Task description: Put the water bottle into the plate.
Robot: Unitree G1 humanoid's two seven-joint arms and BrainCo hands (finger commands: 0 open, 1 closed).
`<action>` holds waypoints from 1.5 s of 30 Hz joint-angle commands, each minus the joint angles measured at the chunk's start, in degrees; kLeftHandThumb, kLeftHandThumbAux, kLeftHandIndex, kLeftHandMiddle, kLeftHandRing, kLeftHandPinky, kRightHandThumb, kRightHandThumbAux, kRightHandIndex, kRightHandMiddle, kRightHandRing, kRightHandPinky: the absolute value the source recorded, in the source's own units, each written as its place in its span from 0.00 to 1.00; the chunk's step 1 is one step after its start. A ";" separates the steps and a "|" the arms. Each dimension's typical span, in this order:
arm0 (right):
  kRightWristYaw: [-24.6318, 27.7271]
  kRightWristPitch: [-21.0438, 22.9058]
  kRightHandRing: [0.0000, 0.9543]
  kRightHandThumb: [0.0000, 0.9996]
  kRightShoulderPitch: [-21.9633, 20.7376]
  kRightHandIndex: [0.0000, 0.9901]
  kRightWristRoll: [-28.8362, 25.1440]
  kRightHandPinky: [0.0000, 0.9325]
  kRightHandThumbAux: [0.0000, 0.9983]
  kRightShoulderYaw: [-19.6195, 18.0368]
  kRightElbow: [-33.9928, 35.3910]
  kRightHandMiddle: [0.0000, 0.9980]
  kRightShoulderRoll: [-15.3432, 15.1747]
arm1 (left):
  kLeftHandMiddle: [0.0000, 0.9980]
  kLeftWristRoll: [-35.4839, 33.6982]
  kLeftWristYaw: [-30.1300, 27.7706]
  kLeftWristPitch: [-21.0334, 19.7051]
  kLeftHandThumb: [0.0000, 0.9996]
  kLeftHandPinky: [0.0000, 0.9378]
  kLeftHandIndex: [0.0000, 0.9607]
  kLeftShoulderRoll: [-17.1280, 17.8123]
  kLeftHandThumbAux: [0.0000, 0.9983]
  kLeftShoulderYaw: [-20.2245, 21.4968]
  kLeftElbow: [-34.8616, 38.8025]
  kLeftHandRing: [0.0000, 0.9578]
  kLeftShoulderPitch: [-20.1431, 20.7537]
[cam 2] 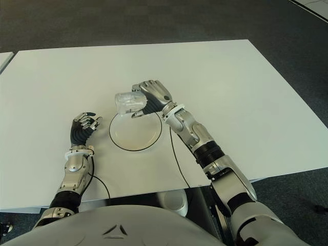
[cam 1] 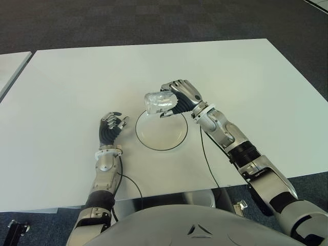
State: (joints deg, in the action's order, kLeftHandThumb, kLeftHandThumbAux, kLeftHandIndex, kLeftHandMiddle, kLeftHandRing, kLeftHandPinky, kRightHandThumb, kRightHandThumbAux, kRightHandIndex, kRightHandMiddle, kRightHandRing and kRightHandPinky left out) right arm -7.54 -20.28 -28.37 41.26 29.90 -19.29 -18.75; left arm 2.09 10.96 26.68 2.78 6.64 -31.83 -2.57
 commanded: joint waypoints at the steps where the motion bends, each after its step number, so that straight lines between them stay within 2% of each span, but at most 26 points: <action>1: 3.83 -2.65 0.88 0.71 0.39 0.44 0.00 0.91 0.72 1.59 -0.89 0.86 -0.57 | 0.67 -0.88 -0.73 -5.27 0.70 0.68 0.45 -1.15 0.72 0.29 -5.03 0.70 -4.02; 4: 7.34 -6.51 0.89 0.71 -2.06 0.44 1.70 0.92 0.72 4.80 -5.02 0.88 -1.19 | 0.67 -0.77 -0.52 -4.67 0.70 0.68 0.45 -1.18 0.72 0.30 -5.01 0.70 -4.02; 7: 10.03 -8.34 0.90 0.71 -3.15 0.44 1.82 0.92 0.72 6.15 -7.76 0.89 -0.95 | 0.67 -0.64 -0.44 -4.57 0.70 0.68 0.45 -1.18 0.72 0.25 -4.80 0.70 -4.10; 9: 11.68 -8.98 0.90 0.71 -3.62 0.44 1.51 0.92 0.72 6.54 -9.07 0.89 -0.68 | 0.68 -0.63 -0.51 -4.64 0.70 0.68 0.45 -1.11 0.72 0.25 -4.85 0.70 -4.02; 14: 20.96 -8.73 0.89 0.70 -4.61 0.44 0.34 0.90 0.72 8.46 -11.28 0.88 -0.27 | 0.68 -0.79 -0.47 -5.10 0.70 0.68 0.45 -1.17 0.72 0.37 -4.89 0.70 -3.95; 17: 23.53 -9.15 0.88 0.70 -4.98 0.44 0.76 0.88 0.72 9.17 -12.14 0.85 -0.09 | 0.67 -0.99 -0.51 -5.44 0.70 0.68 0.45 -1.25 0.72 0.48 -4.75 0.70 -3.95; 21: 26.72 -9.46 0.76 0.70 -5.63 0.44 1.16 0.75 0.72 10.15 -12.78 0.74 -0.08 | 0.67 -0.96 -0.37 -5.62 0.70 0.68 0.45 -1.29 0.72 0.52 -4.60 0.70 -3.97; 25: 33.38 -7.77 0.60 0.69 -6.66 0.43 2.15 0.59 0.73 12.05 -11.11 0.56 -0.52 | 0.67 -0.65 -0.05 -5.68 0.70 0.68 0.45 -1.33 0.72 0.54 -4.39 0.70 -4.00; 26: 34.42 -7.36 0.51 0.69 -6.78 0.42 2.37 0.53 0.73 12.29 -10.66 0.47 -0.60 | 0.67 -0.59 0.01 -5.76 0.70 0.68 0.45 -1.32 0.72 0.55 -4.37 0.70 -3.97; 27: 35.22 -6.88 0.48 0.69 -6.82 0.42 2.66 0.50 0.73 12.49 -10.22 0.44 -0.63 | 0.67 -0.54 0.06 -5.85 0.70 0.68 0.45 -1.30 0.72 0.56 -4.35 0.70 -3.94; 29: 36.12 -6.28 0.35 0.51 -6.77 0.27 2.90 0.40 0.71 12.60 -9.65 0.31 -0.66 | 0.67 -0.48 0.09 -5.95 0.70 0.68 0.45 -1.30 0.72 0.58 -4.32 0.70 -3.92; 30: 36.45 -5.86 0.34 0.48 -6.70 0.24 3.54 0.39 0.70 12.99 -9.19 0.29 -0.63 | 0.67 -0.49 0.01 -5.83 0.70 0.68 0.45 -1.28 0.72 0.59 -4.33 0.70 -3.92; 32: 36.61 -5.16 0.17 0.41 -6.50 0.12 4.57 0.21 0.68 13.67 -8.57 0.15 -0.54 | 0.67 -0.53 -0.18 -5.58 0.70 0.68 0.45 -1.25 0.72 0.60 -4.37 0.70 -3.92; 35: 35.63 -4.39 0.07 0.37 -6.14 0.04 5.63 0.10 0.67 14.30 -8.70 0.06 -0.26 | 0.67 -0.62 -0.47 -5.46 0.70 0.68 0.45 -1.23 0.72 0.62 -4.49 0.70 -3.82; 38: 33.14 -3.48 0.02 0.37 -5.26 0.01 7.18 0.03 0.65 14.98 -9.33 0.02 0.12 | 0.66 -0.68 -0.70 -5.30 0.70 0.68 0.45 -1.21 0.72 0.63 -4.59 0.70 -3.78; 45: 30.81 -3.92 0.00 0.38 -4.96 0.00 7.79 0.00 0.60 15.41 -10.01 0.00 -0.04 | 0.66 0.01 -0.07 -5.65 0.70 0.69 0.45 -1.25 0.72 0.43 -4.45 0.70 -3.74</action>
State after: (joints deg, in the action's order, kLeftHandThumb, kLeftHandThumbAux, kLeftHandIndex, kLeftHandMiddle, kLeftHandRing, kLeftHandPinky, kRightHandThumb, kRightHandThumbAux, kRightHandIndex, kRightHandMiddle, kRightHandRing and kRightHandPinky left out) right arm 23.00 -24.38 -35.68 46.63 43.11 -27.36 -18.62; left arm 1.86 10.96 25.99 2.57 7.55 -31.81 -2.45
